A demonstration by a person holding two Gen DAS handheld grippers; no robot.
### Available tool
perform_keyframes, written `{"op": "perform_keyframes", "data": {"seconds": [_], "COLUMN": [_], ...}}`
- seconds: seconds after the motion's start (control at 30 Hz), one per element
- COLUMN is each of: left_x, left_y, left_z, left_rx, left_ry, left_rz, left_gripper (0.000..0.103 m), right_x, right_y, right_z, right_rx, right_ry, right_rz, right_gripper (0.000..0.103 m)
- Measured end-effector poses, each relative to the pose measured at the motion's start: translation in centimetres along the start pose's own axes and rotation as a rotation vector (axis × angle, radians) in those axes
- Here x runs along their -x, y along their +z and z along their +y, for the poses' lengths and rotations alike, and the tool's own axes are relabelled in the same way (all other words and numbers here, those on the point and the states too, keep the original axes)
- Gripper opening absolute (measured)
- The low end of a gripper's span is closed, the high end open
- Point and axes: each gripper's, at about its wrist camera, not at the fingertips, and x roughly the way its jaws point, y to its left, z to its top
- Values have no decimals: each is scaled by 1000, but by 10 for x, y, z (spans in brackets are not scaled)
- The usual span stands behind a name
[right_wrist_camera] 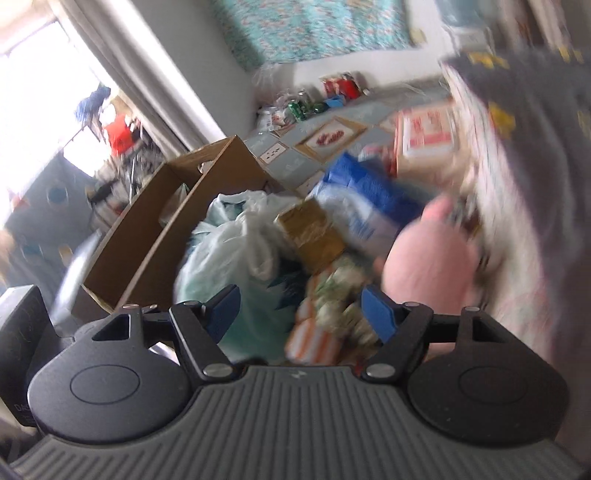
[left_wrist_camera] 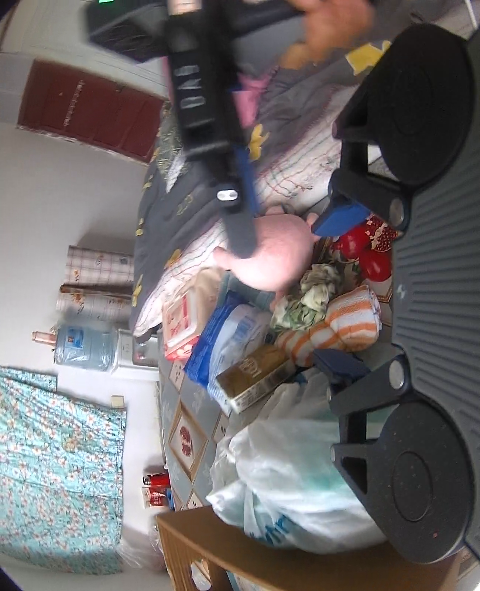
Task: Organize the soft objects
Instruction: 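Move the right tool back to the pile toward the pink plush toy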
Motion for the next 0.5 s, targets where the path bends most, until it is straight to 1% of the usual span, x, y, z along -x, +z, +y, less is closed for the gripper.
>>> {"op": "perform_keyframes", "data": {"seconds": [0.07, 0.13, 0.2, 0.23, 0.33, 0.43, 0.5], "left_x": [-6, -11, -16, -19, -32, -40, -45], "left_y": [0, 1, 4, 5, 6, 3, 1], "left_z": [-1, 0, 1, 2, 6, 8, 9], "left_rx": [0, 1, 6, 11, 29, 24, 10], "left_ry": [4, 10, 15, 17, 13, 2, 2], "left_rz": [8, 11, 6, 6, 25, 48, 64], "left_gripper": [60, 53, 51, 48, 39, 33, 31], "right_x": [-4, -13, -26, -33, -56, -80, -97], "right_y": [16, 29, 38, 40, 42, 38, 34], "right_z": [3, 8, 12, 14, 19, 22, 24], "right_rx": [99, 209, 321, 370, 507, 630, 712], "right_ry": [-49, -88, -103, -104, -117, -123, -118], "right_rz": [4, 23, 50, 77, 168, 271, 341], "right_gripper": [69, 65, 57, 53, 49, 44, 43]}}
